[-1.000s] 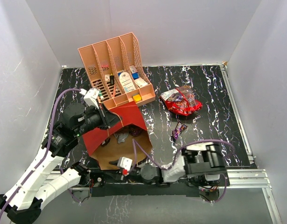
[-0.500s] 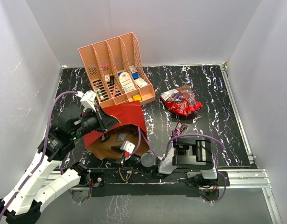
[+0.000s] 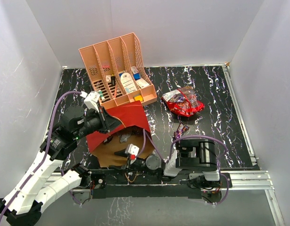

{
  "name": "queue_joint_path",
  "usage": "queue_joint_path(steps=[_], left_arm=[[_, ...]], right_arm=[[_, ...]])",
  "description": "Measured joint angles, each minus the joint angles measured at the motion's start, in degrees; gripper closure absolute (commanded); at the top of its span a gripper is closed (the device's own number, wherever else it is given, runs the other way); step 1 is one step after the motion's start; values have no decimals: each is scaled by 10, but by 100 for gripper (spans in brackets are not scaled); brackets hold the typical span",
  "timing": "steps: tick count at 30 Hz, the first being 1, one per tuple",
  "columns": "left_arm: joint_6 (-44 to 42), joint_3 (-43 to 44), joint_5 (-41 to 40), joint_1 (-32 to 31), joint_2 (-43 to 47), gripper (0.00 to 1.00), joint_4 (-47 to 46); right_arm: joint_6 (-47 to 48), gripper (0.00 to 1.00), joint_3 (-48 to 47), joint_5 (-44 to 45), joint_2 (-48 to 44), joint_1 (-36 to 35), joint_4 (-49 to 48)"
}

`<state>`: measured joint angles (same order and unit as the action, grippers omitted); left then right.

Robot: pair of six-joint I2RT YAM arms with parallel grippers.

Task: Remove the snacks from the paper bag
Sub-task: Adjust the paper bag at the center of the board, then take out the snack from the paper bag.

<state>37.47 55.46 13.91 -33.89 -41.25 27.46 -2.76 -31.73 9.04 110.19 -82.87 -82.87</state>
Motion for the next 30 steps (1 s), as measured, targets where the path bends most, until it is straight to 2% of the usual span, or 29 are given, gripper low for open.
queue_joint_path(steps=[7, 13, 26, 30], left_arm=[[2, 0, 16, 0, -1, 100, -10], [2, 0, 36, 0, -7, 100, -17], [7, 0, 65, 0, -2, 100, -22], [7, 1, 67, 0, 1, 100, -22]], right_arm=[[0, 35, -58, 138, 33, -3, 2], [30, 33, -126, 217, 90, 0, 2], [59, 26, -233, 257, 186, 31, 24], [62, 31, -275, 255, 209, 47, 44]])
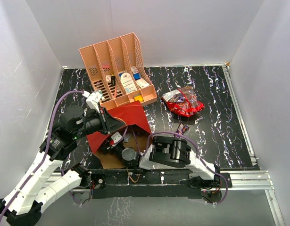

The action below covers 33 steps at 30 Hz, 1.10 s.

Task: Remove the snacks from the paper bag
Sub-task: Take out the snack from the paper bag.

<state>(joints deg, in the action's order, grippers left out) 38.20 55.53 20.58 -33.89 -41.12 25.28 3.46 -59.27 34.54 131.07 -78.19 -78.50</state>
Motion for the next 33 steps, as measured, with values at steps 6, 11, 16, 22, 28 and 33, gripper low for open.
queue_joint_path(steps=[6, 11, 16, 22, 28, 33], left_arm=[[2, 0, 1, 0, 4, 100, 0], [2, 0, 0, 0, 8, 100, 1], [2, 0, -3, 0, 9, 100, 7], [0, 0, -12, 0, 8, 100, 12], [0, -2, -34, 0, 9, 100, 11], [2, -7, -54, 0, 9, 100, 9]], right_arm=[[-5, 43, -7, -2, 22, 13, 55], [-23, 62, -7, -24, 22, 22, 87], [-37, 81, 16, -46, -7, 26, 116], [-62, 90, 94, -69, -103, 16, 146], [-85, 91, 172, -66, -217, -23, 178], [-121, 92, 234, -56, -335, -64, 254]])
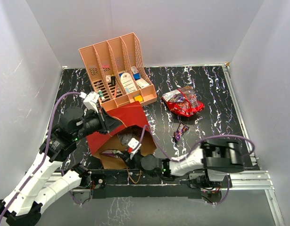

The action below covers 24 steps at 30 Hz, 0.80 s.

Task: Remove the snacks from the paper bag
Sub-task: Take out the snack from the paper bag, then place the snack at the center of the board.

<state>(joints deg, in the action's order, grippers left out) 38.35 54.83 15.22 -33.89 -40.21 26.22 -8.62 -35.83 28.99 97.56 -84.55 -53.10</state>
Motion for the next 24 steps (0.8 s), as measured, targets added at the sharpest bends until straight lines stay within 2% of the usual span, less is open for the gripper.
queue_joint_path(steps=[6, 14, 17, 20, 24], left_arm=[[3, -5, -30, 0, 5, 100, 5], [8, -9, -73, 0, 13, 100, 13], [9, -10, -80, 0, 11, 100, 15], [9, -10, -84, 0, 7, 100, 15], [9, -10, -86, 0, 3, 100, 19]], right_arm=[[-22, 93, 82, -12, -189, -35, 150], [-36, 93, 82, -87, -512, -35, 455], [-39, 93, 49, -99, -578, -35, 541], [-40, 93, -1, -99, -604, -35, 603], [-25, 93, -45, -87, -626, -35, 621]])
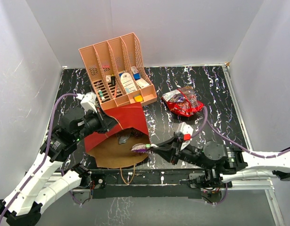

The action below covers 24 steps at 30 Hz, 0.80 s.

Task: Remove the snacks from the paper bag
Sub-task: Place the snack at the center of the board.

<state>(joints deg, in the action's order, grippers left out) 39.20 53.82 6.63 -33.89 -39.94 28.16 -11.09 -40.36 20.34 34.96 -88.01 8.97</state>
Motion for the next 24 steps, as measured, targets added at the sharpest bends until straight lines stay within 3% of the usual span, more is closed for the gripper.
queue_joint_path(steps=[5, 9, 13, 18, 24], left_arm=[[0, 0, -2, 0, 1, 100, 3], [1, -1, -2, 0, 0, 100, 2], [3, -1, 0, 0, -2, 100, 3], [3, -1, 0, 0, -4, 100, 4], [3, -1, 0, 0, 1, 100, 8]], right_arm=[[51, 93, -10, 103, 4, 0, -35], [139, 93, -15, 233, 61, 7, -134], [183, 93, -32, 297, 138, 94, -202], [85, 93, -59, 304, 189, 276, -136], [-140, 93, -11, 274, 183, 431, 0]])
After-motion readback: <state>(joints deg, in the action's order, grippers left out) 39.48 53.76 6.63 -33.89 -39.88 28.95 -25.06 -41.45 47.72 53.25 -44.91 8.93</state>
